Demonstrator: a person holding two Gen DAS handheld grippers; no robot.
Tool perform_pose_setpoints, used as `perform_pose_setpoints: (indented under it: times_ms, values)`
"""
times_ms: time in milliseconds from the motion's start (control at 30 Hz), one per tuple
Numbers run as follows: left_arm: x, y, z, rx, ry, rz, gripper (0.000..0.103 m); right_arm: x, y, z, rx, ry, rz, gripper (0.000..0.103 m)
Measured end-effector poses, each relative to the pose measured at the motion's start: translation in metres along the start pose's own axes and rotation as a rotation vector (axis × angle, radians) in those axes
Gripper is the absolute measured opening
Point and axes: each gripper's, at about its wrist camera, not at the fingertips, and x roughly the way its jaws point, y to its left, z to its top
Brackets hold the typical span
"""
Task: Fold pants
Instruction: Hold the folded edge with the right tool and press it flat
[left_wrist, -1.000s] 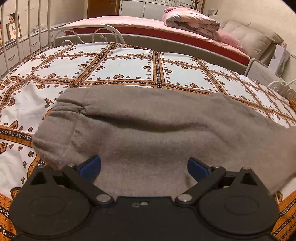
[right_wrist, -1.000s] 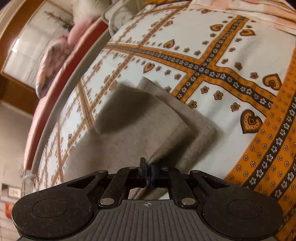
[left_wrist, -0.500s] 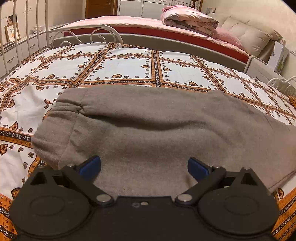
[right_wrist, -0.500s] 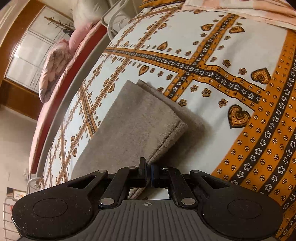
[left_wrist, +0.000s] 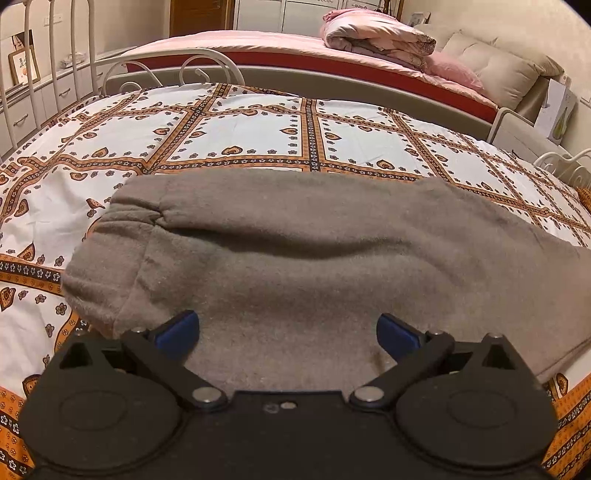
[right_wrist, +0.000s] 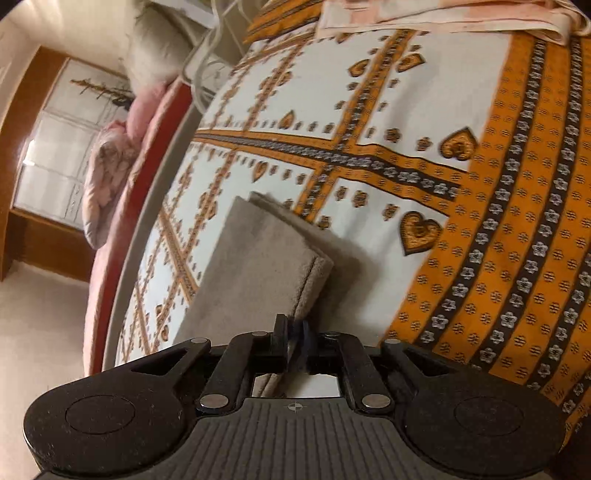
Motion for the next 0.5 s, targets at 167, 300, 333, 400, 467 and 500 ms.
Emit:
perform_pose_setpoints:
  times_ms: [167, 300, 333, 400, 467, 500]
  values:
    - [0.000, 0.001, 0.000, -0.002, -0.001, -0.005, 0.097, -0.007, -0.002, 0.004, 0.010, -0.035, -0.001, 0.046]
    - [0.001, 0.000, 0.000, 0.001, 0.001, 0.000, 0.097, 0.004, 0.002, 0.003, -0.031, 0.001, -0.011, 0.046]
    - [0.000, 0.000, 0.000, 0.002, 0.001, 0.001, 0.097, 0.009, 0.005, 0.003, -0.055, 0.006, -0.028, 0.046]
    - [0.000, 0.000, -0.001, 0.006, 0.002, 0.001, 0.097, 0.020, 0.012, 0.002, -0.115, 0.012, -0.058, 0.046]
    - [0.001, -0.001, -0.001, 0.015, 0.005, 0.007, 0.097, 0.027, 0.021, -0.001, -0.199, 0.019, -0.085, 0.028]
    - [0.001, -0.002, -0.001, 0.021, 0.007, 0.011, 0.097, 0.026, 0.026, -0.001, -0.236, 0.010, -0.079, 0.009]
